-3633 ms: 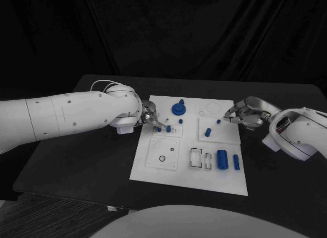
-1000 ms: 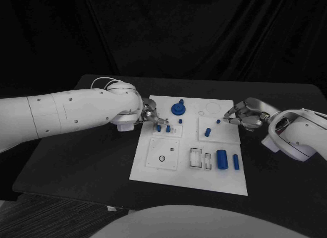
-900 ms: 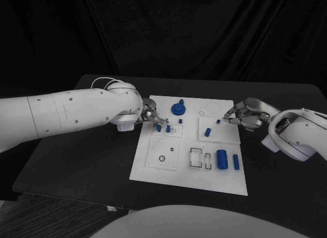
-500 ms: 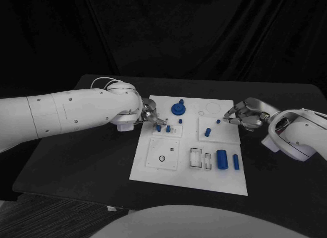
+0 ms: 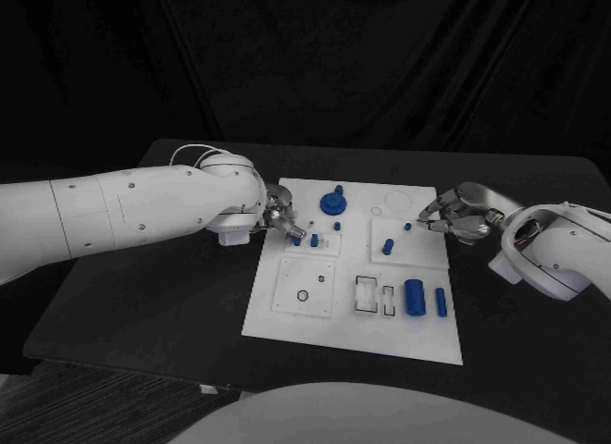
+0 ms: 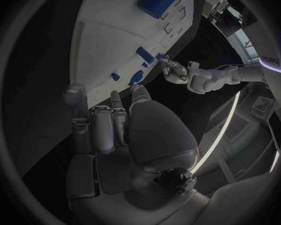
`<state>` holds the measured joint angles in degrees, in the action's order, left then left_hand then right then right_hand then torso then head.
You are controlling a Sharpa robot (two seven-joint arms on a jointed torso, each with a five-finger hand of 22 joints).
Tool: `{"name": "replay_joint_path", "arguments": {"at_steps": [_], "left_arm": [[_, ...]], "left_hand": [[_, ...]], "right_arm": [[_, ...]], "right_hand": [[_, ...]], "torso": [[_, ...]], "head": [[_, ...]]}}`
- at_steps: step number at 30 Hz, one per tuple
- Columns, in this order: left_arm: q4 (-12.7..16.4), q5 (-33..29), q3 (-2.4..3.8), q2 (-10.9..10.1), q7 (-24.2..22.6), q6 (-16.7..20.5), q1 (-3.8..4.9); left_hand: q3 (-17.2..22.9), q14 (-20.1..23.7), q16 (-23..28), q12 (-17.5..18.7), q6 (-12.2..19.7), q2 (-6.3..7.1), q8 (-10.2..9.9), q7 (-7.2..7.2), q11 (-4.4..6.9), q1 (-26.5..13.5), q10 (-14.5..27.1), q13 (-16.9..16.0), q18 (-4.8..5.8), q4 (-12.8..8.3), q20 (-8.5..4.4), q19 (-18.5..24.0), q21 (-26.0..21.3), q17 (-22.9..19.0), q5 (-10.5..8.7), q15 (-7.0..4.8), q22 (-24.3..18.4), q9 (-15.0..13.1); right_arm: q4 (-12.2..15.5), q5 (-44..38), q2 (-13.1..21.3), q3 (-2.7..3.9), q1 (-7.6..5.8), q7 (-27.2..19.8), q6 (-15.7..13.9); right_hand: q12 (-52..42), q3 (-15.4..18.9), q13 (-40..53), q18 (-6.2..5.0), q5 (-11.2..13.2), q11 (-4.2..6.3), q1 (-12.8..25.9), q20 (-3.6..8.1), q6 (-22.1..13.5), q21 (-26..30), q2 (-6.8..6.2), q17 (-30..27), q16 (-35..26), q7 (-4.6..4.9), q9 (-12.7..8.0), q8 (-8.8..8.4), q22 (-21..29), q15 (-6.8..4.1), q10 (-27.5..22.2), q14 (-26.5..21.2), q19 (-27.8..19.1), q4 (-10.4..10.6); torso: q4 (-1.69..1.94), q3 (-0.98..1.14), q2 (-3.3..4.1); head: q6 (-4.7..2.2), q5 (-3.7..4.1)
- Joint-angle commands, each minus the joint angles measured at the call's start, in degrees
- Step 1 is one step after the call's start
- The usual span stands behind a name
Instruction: Assemble the parts on the task board
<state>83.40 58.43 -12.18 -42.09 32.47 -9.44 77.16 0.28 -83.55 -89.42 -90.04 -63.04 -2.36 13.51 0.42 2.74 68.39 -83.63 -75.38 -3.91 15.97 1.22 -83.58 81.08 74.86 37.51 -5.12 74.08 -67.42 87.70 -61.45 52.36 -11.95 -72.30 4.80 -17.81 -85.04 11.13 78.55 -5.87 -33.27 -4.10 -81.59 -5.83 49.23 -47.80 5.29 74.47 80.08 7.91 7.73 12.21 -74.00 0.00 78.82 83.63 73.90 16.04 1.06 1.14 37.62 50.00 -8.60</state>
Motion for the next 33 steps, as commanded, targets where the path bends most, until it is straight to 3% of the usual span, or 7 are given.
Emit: {"name": "replay_joint_path", "arguments": {"at_steps": [1,15,17,23,33], "left_arm": [[0.1,-0.1,0.04,0.0,-0.9,-1.2,0.14],[0.0,-0.1,0.03,0.2,-0.7,-1.9,0.14],[0.0,-0.1,0.03,0.2,-0.7,-1.9,0.14],[0.1,-0.1,0.03,0.1,-0.8,-1.8,0.14],[0.2,1.3,0.03,0.2,-0.8,-1.4,0.14]], "left_hand": [[3.6,-6.4,-0.6,0.0,0.2,0.88,-1.0,-0.04,0.31,1.3,-6.4,-14.6,1.84,-0.2,-0.25,-2.4,-0.3,15.1,0.63,-0.41,13.2,-1.6],[7.0,-6.4,-0.6,0.0,0.2,2.41,-1.0,-0.03,0.32,2.2,-6.4,-14.6,1.84,-0.1,-0.28,-2.4,-0.4,15.1,-1.29,-0.43,13.2,-1.7],[9.7,-6.4,-0.6,0.0,0.2,3.25,-1.0,0.00,0.28,2.6,-6.4,-14.6,1.83,-0.3,-0.28,-2.4,-0.4,15.1,-3.14,-0.44,13.2,-1.8],[14.7,-6.4,-0.6,0.0,0.2,4.95,-1.0,0.05,0.29,3.1,-6.4,-14.6,1.84,-1.3,-0.29,-2.4,-0.3,15.1,-4.67,-0.42,13.2,-2.2],[18.2,-6.4,-0.6,0.0,0.1,6.16,-0.7,0.08,0.28,2.9,-6.4,-14.6,1.86,-2.4,-0.28,-2.4,-0.2,15.1,-5.47,-0.41,13.2,-2.6]], "right_arm": [[0.0,-0.3,0.1,0.03,0.14,0.8,0.3],[0.0,-0.3,0.0,0.03,0.14,0.8,0.2],[0.0,-0.3,0.0,0.03,0.14,0.8,0.2],[0.0,-0.3,0.0,0.03,0.14,0.8,0.2],[0.0,-0.3,0.1,0.03,0.15,0.8,0.1]], "right_hand": [[1.4,-1.9,3.2,-1.95,-0.8,0.51,-2.3,-0.06,-0.3,1.4,1.23,5.5,-0.8,0.23,-0.6,0.16,-5.6,-0.19,0.5,0.2,-0.2,0.2],[1.4,-1.9,3.2,-1.95,-0.8,0.51,-2.3,-0.06,-0.3,1.4,1.23,5.5,-0.8,0.23,-0.6,0.16,-5.6,-0.19,0.5,0.2,-0.2,0.2],[1.4,-1.9,3.2,-1.95,-0.8,0.51,-2.3,-0.06,-0.3,1.4,1.23,5.5,-0.8,0.23,-0.6,0.16,-5.6,-0.19,0.5,0.2,-0.2,0.2],[1.4,-1.9,3.2,-1.95,-0.8,0.51,-2.3,-0.06,-0.3,1.4,1.23,5.5,-0.8,0.23,-0.6,0.16,-5.6,-0.19,0.5,0.2,-0.2,0.2],[1.5,-2.0,3.1,-1.97,-0.8,0.52,-2.3,-0.07,-0.3,1.4,1.15,5.4,-0.8,0.24,-0.6,0.12,-5.6,-0.19,0.4,0.1,-0.2,0.3]], "torso": [[0.00,0.00,0.02],[-0.01,0.01,0.01],[0.00,0.02,0.03],[0.01,-0.01,0.04],[0.00,0.00,0.01]], "head": [[0.00,-0.05],[0.00,-0.05],[0.00,-0.03],[0.00,-0.04],[0.00,0.00]]}}
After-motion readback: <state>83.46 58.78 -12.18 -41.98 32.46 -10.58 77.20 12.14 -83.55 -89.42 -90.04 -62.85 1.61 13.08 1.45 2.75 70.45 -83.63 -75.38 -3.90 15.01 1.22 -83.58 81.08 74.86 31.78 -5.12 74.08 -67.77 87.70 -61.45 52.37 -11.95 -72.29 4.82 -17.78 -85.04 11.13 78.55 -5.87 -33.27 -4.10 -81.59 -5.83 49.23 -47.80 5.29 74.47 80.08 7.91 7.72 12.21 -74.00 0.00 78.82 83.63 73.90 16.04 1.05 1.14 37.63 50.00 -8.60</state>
